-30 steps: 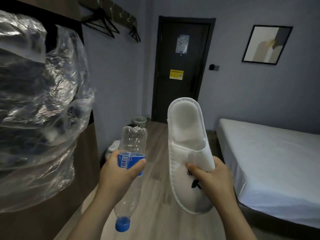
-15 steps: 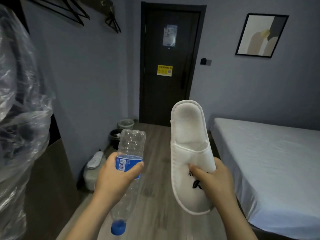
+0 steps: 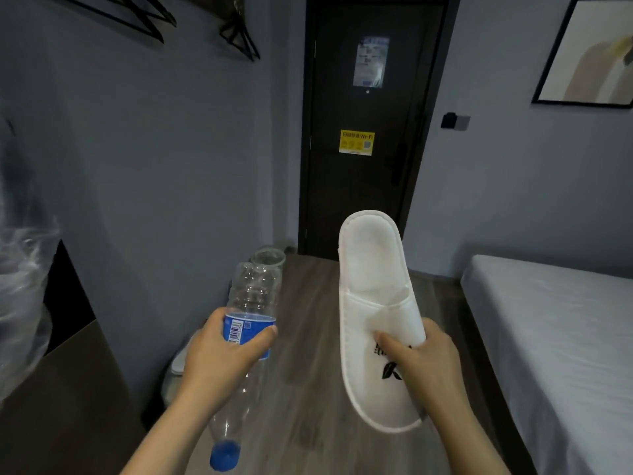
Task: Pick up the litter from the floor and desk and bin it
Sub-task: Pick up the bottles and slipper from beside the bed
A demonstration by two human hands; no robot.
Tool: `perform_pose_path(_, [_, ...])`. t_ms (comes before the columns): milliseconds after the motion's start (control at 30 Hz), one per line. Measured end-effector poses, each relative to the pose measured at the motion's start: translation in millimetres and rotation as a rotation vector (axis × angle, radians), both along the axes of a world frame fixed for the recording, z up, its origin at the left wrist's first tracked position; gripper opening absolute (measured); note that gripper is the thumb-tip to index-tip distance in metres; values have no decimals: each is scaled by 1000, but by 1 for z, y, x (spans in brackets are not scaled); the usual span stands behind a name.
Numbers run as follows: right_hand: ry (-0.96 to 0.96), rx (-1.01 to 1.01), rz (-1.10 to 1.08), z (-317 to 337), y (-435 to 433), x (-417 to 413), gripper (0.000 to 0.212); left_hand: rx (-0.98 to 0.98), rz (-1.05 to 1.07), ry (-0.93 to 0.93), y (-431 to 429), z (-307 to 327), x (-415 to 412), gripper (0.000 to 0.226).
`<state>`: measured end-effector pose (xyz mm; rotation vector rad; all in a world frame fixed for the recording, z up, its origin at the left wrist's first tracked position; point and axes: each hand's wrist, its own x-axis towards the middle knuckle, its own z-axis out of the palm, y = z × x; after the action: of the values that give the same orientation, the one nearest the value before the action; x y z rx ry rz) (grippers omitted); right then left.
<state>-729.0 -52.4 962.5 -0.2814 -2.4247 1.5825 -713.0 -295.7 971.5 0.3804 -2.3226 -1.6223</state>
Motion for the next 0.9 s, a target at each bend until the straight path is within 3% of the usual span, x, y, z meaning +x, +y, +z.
perform_pose_path(400, [-45, 64, 38, -8, -79, -261, 23, 46, 59, 7, -89, -8, -268, 26])
perform_pose_path(900, [-136, 116, 159, -65, -90, -612, 31, -45, 170, -84, -110, -48, -560, 28])
